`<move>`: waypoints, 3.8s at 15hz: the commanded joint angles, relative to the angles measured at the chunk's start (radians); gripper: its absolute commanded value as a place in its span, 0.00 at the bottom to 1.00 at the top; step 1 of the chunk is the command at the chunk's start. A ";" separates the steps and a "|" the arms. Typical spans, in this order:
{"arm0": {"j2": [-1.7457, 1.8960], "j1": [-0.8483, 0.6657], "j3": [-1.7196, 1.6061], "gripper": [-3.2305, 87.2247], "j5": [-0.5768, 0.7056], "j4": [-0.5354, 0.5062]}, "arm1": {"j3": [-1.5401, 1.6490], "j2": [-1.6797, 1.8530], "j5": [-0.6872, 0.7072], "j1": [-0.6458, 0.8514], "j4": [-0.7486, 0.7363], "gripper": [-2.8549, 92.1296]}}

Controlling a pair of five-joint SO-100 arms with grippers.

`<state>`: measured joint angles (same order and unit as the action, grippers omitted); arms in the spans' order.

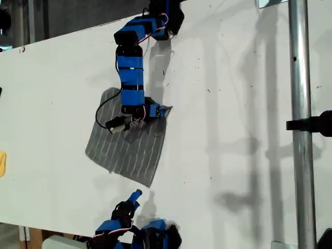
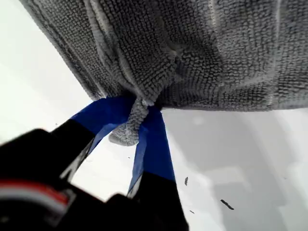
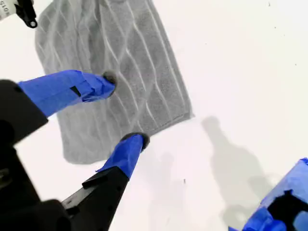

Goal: Grasp corners of a towel and fold twice.

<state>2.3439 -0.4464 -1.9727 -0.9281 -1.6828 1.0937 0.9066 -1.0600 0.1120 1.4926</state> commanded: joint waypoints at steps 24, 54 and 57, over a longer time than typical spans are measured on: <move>-0.862 -0.087 0.029 0.01 0.057 0.456 | 0.026 0.245 -0.038 -0.071 0.011 0.03; -1.118 -0.054 0.868 0.01 0.195 0.114 | 0.483 0.657 -0.126 0.055 0.083 0.03; -1.169 -0.060 0.782 0.01 0.169 0.190 | 0.505 0.535 -0.156 0.046 0.037 0.03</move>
<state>1.1674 -0.4985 -1.1858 -0.7470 -1.5171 1.6045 1.4496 -1.2026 0.1657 1.5432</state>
